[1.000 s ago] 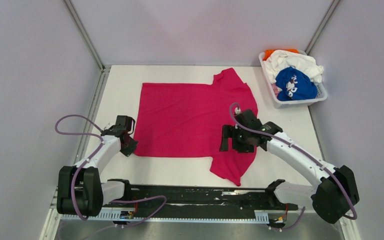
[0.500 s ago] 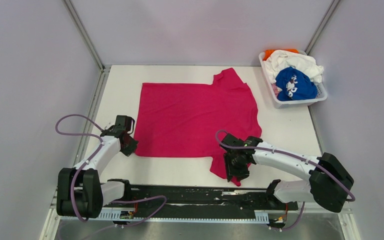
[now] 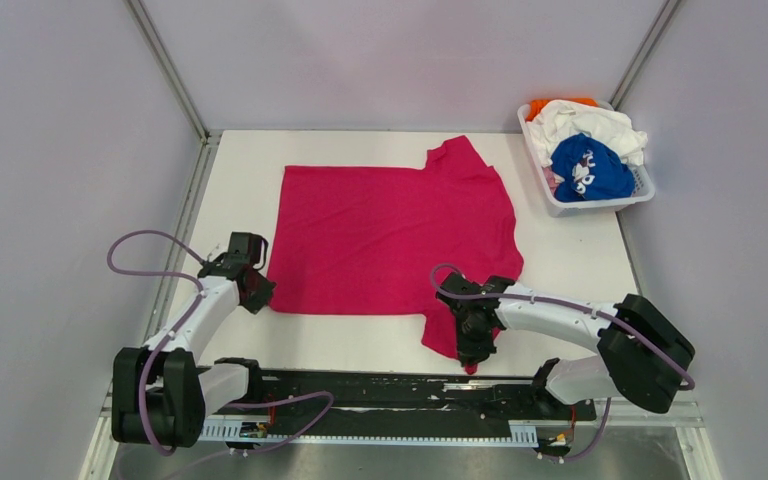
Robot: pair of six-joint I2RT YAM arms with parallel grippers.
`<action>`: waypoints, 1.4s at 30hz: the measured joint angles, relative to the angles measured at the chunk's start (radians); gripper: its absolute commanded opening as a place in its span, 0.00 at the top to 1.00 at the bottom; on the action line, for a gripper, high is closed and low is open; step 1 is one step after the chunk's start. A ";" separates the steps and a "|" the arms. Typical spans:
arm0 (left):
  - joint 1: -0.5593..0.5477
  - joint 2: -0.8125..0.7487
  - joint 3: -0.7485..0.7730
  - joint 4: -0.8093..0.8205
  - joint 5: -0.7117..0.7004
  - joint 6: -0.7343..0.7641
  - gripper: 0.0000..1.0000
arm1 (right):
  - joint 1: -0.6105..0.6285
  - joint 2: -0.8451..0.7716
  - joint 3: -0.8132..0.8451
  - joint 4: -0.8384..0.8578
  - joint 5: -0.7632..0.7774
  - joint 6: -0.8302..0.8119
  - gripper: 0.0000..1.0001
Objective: Fold and stack the t-shirts
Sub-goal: Grab the side of the flattened tshirt closest away from the robot with both arms, then fold the flattened tshirt in 1/3 of the way
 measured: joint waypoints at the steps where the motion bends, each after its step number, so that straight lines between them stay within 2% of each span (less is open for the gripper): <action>1: 0.000 -0.004 0.000 -0.005 0.000 0.000 1.00 | 0.005 0.003 0.001 -0.003 0.000 0.010 0.99; 10: 0.000 -0.109 -0.007 -0.098 -0.010 -0.001 1.00 | 0.127 0.012 0.015 -0.027 -0.038 0.084 1.00; 17: 0.000 -0.211 -0.034 -0.145 -0.001 -0.001 1.00 | 0.109 -0.055 0.032 -0.061 -0.035 0.100 1.00; 25: 0.000 -0.201 -0.029 -0.106 0.039 -0.005 1.00 | -0.013 -0.055 0.133 -0.038 -0.022 0.016 1.00; 42: 0.000 0.045 0.158 -0.020 0.063 -0.007 1.00 | -0.373 -0.027 0.312 -0.010 -0.110 -0.288 1.00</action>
